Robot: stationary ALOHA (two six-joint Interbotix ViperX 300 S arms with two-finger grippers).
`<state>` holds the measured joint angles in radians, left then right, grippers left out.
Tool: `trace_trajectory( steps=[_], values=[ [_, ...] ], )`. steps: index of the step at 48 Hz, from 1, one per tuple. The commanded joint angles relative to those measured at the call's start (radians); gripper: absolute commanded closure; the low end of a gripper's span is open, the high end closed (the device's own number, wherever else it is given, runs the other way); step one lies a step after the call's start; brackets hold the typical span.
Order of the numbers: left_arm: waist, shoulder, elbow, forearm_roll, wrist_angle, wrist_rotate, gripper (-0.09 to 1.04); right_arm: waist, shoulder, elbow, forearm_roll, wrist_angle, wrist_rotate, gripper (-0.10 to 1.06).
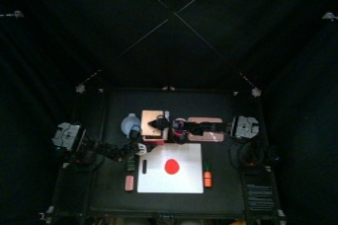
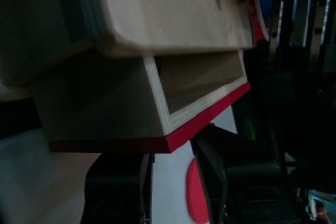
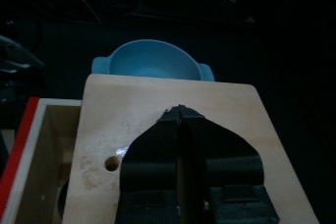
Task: Get the cutter from the drawer then cut the dough then place the extra dough in the bowl
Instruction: Open the drawer
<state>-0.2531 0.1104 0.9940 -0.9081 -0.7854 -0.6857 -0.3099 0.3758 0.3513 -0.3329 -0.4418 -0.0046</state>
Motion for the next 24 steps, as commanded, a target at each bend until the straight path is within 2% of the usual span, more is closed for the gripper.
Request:
trace_trajectory(
  steps=[1, 13, 24],
  values=[
    [-0.051, -0.034, -0.015, 0.002, -0.003, 0.0, 0.42, 0.0, -0.002, 0.005, 0.0, 0.018, -0.003, 0.98],
    [-0.117, -0.026, -0.026, -0.046, 0.017, 0.003, 0.42, -0.002, -0.002, 0.008, 0.0, 0.018, -0.003, 0.98],
    [-0.114, -0.003, -0.037, -0.046, 0.02, 0.009, 0.41, -0.002, -0.002, 0.009, -0.003, 0.018, -0.003, 0.98]
  ],
)
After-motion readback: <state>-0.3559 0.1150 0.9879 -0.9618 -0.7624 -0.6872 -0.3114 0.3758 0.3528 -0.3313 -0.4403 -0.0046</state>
